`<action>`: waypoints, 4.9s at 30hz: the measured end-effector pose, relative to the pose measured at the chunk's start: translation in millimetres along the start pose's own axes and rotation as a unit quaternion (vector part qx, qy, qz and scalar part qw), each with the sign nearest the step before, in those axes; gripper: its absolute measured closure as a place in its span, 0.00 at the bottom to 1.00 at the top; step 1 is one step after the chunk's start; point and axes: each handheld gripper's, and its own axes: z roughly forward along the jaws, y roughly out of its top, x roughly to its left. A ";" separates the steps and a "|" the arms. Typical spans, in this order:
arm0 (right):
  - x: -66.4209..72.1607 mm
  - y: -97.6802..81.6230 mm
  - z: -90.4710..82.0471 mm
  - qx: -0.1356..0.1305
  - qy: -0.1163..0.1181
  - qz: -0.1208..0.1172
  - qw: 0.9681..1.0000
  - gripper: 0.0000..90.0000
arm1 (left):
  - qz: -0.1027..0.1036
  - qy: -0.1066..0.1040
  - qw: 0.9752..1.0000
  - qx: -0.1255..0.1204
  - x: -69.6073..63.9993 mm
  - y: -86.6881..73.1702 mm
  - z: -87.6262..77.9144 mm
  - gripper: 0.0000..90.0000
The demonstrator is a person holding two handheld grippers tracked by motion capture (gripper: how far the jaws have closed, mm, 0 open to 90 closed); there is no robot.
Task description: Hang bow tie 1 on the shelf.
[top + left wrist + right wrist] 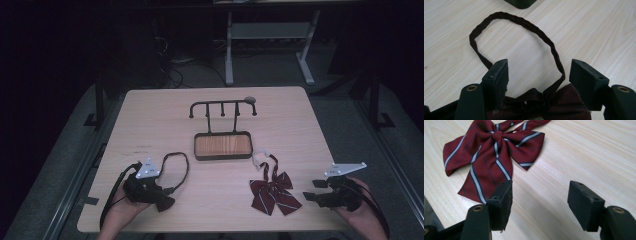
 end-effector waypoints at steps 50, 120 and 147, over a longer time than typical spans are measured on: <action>21.1 90.8 21.1 0.066 0.010 -0.041 0.997 0.52 | 0.004 0.008 1.000 -0.010 7.5 -0.6 -3.1 0.32; -10.8 163.9 117.5 0.197 -0.033 -0.071 0.977 0.79 | -0.006 0.019 0.999 -0.025 14.6 -1.7 -10.9 0.31; -4.9 162.8 88.8 0.168 0.006 -0.068 0.983 0.97 | -0.008 0.024 1.000 -0.018 14.2 -3.7 -9.9 0.31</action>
